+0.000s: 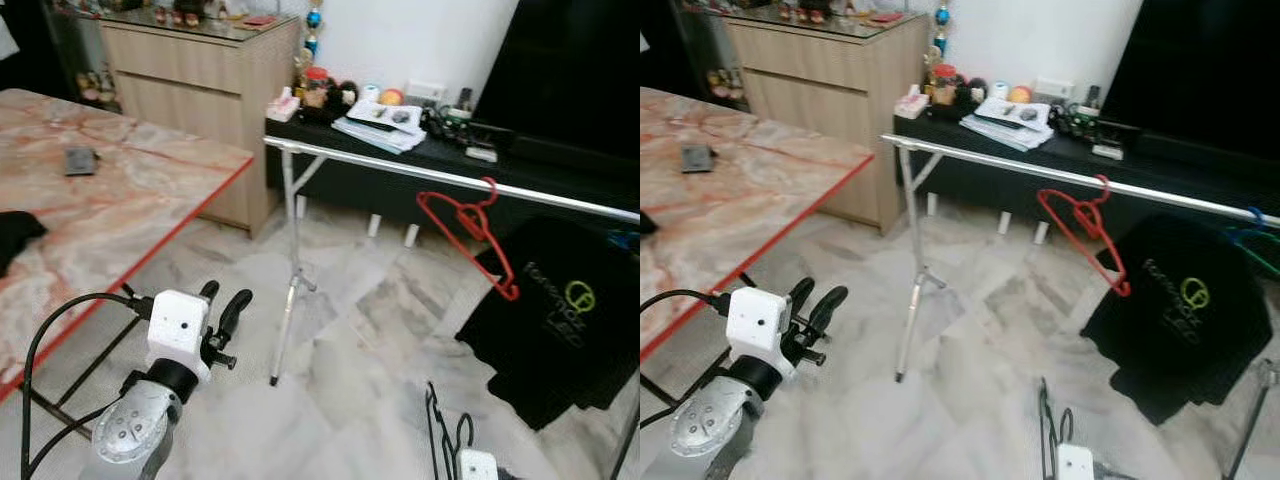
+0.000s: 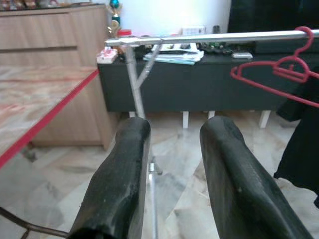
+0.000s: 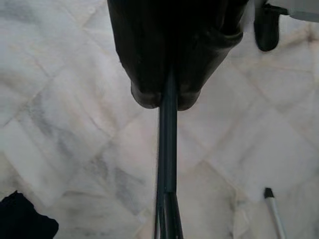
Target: Hang hanger
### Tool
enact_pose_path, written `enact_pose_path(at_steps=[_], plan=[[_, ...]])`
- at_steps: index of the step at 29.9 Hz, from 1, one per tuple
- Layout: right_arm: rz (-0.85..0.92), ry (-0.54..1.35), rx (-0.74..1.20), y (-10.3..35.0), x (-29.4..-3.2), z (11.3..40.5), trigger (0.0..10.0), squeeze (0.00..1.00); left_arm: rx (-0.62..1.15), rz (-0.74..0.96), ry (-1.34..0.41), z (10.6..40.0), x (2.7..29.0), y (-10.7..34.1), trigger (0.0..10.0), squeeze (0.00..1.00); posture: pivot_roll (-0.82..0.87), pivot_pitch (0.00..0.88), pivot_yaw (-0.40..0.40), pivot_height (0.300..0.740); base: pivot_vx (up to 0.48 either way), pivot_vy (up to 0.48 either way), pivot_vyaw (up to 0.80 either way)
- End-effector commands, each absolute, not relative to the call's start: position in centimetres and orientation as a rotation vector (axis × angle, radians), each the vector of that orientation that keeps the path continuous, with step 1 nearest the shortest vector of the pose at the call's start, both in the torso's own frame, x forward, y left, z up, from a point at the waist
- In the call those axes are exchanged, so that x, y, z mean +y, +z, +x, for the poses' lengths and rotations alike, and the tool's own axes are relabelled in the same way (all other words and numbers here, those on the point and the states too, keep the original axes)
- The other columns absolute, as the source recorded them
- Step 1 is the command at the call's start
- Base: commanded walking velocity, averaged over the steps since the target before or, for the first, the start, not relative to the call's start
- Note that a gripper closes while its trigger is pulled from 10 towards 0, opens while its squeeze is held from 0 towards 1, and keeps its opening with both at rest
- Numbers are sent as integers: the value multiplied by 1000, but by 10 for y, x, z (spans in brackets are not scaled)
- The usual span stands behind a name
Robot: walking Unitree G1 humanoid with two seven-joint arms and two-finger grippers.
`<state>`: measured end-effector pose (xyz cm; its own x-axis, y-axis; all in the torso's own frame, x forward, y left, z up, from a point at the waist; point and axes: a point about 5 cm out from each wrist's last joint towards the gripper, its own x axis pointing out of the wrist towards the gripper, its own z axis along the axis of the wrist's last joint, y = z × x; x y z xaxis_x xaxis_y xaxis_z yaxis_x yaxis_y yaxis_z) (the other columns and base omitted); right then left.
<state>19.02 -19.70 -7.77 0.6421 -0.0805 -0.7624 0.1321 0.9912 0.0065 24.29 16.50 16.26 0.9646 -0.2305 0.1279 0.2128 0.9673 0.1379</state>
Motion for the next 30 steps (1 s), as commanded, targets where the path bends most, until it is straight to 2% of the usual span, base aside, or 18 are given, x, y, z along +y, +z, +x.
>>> enact_pose_path(at_steps=[1,9,12,14,19,22,25,30], plan=[[66,-144,857,-77,-203,189,10000,0,-146,123,-247,243,160,163,10000,0,184,77,-62,740,0,-240,0],[46,-58,819,-73,-200,195,10000,0,-22,185,-316,243,163,139,10000,0,188,84,-64,740,0,-60,0],[-48,77,800,-70,-197,200,10000,0,52,278,-332,245,171,122,10000,0,179,87,-70,740,0,0,0],[-159,222,787,-66,-193,205,10000,0,101,392,-404,246,172,110,10000,0,177,87,-74,740,0,0,0],[-296,408,751,-61,-186,211,10000,0,122,458,-489,250,170,102,10000,0,171,85,-78,740,0,0,0],[-316,530,729,-58,-179,213,10000,0,110,467,-580,252,164,103,10000,0,171,84,-81,740,0,0,0],[-411,708,718,-56,-170,214,10000,0,108,479,-696,253,156,105,10000,0,164,81,-84,740,0,0,0],[-537,861,726,-56,-165,213,10000,0,138,566,-862,256,149,100,10000,0,163,79,-94,740,0,0,0]])
